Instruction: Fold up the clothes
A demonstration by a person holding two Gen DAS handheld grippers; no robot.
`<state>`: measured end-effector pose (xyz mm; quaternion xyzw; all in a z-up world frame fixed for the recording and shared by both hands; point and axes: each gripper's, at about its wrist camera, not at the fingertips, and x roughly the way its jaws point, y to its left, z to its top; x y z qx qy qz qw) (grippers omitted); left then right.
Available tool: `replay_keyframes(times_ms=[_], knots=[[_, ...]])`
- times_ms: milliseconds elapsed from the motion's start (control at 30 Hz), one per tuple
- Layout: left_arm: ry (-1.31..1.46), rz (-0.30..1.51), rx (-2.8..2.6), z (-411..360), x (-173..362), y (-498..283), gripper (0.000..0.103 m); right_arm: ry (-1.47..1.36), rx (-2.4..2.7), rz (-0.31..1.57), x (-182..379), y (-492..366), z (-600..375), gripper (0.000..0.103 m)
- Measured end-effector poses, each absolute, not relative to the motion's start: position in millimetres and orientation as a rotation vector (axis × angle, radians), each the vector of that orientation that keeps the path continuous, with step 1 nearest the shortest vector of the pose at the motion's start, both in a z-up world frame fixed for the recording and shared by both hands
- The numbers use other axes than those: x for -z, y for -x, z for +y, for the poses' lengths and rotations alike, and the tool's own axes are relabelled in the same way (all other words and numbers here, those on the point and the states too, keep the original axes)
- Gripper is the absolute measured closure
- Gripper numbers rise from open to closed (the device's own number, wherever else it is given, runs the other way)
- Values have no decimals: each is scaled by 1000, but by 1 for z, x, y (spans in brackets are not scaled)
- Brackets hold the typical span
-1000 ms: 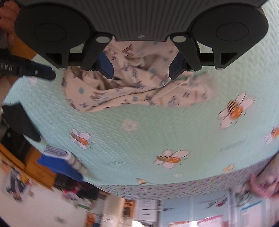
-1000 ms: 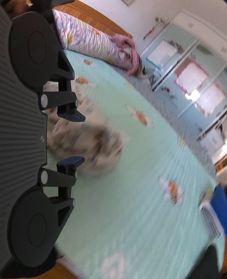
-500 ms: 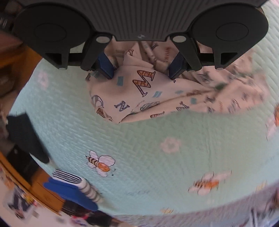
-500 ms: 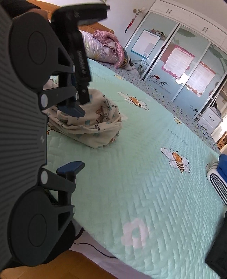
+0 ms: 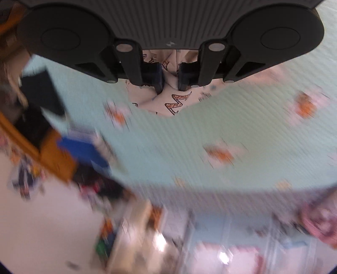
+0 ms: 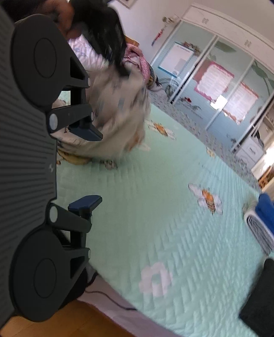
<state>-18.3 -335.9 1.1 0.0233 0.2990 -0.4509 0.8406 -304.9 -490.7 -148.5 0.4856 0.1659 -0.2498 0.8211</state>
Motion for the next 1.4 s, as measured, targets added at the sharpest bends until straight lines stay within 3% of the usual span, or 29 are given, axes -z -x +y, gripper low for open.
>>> replay_keyframes(times_ms=[100,167,300,367,433,633,767,800,833,867,933,1200,1400], knots=[[8,530,829,-277,-31,-2,88,-1002,490,362,140,291,-481,44],[-34,575,783,-250,-30,-16,79,-975,451,371,136,278,-473,43],[-88,721,672,-204,9,-26,78,-904,351,431,129,235,-452,42],[-84,775,632,-185,31,-24,74,-857,296,467,126,210,-438,37],[-57,826,610,-170,48,-24,72,-814,272,507,127,186,-427,32],[-22,858,632,-155,60,-20,62,-860,241,664,155,118,-414,32],[-29,853,678,-151,65,-16,62,-930,288,748,180,90,-408,32],[-28,855,681,-150,67,-16,62,-931,298,760,183,86,-406,34],[-28,857,684,-149,70,-16,60,-926,303,771,184,82,-403,46],[-28,858,687,-148,72,-16,58,-900,297,783,181,79,-401,71],[-26,866,690,-146,77,-16,56,-816,304,798,166,73,-394,95],[-18,893,702,-152,86,-15,56,-444,406,635,65,90,-382,95],[-26,899,711,-158,88,-11,55,-340,420,572,31,103,-379,95]])
